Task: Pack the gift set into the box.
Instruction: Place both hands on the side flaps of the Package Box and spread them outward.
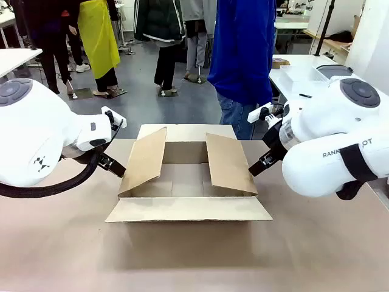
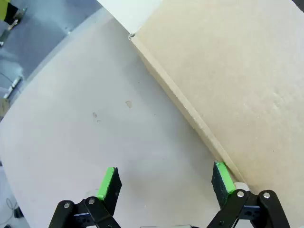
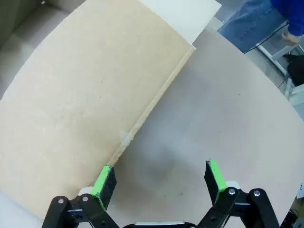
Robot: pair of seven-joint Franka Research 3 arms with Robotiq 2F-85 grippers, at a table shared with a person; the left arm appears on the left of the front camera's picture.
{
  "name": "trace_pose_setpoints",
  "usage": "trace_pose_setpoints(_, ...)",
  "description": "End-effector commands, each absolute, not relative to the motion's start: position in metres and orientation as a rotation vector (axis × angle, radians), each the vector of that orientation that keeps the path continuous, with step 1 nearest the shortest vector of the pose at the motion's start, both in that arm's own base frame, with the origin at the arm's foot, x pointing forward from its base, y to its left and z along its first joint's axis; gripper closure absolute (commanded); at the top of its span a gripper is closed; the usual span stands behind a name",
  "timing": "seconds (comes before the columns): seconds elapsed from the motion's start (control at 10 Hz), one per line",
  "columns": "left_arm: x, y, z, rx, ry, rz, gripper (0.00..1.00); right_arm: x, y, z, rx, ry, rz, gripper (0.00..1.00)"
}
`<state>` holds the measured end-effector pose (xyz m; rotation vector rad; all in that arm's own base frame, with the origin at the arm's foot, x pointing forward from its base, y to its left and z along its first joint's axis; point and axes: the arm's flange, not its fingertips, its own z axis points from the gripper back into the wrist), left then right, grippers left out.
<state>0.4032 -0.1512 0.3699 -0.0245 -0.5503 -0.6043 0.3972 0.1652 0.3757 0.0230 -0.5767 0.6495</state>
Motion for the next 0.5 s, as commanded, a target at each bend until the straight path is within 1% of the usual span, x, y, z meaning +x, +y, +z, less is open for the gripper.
trace_pose_setpoints(0.0, 0.4031, -0.1515, 0.37, -0.025, -0.551, -0.605, 0.0, 0.3972, 0.1652, 0.3757, 0.023, -0.577, 0.65, 0.0)
trace_pose_setpoints(0.4, 0.4031, -0.1515, 0.37, -0.025, -0.551, -0.605, 0.0, 0.3972, 0.1652, 0.3757, 0.023, -0.577, 0.65, 0.0)
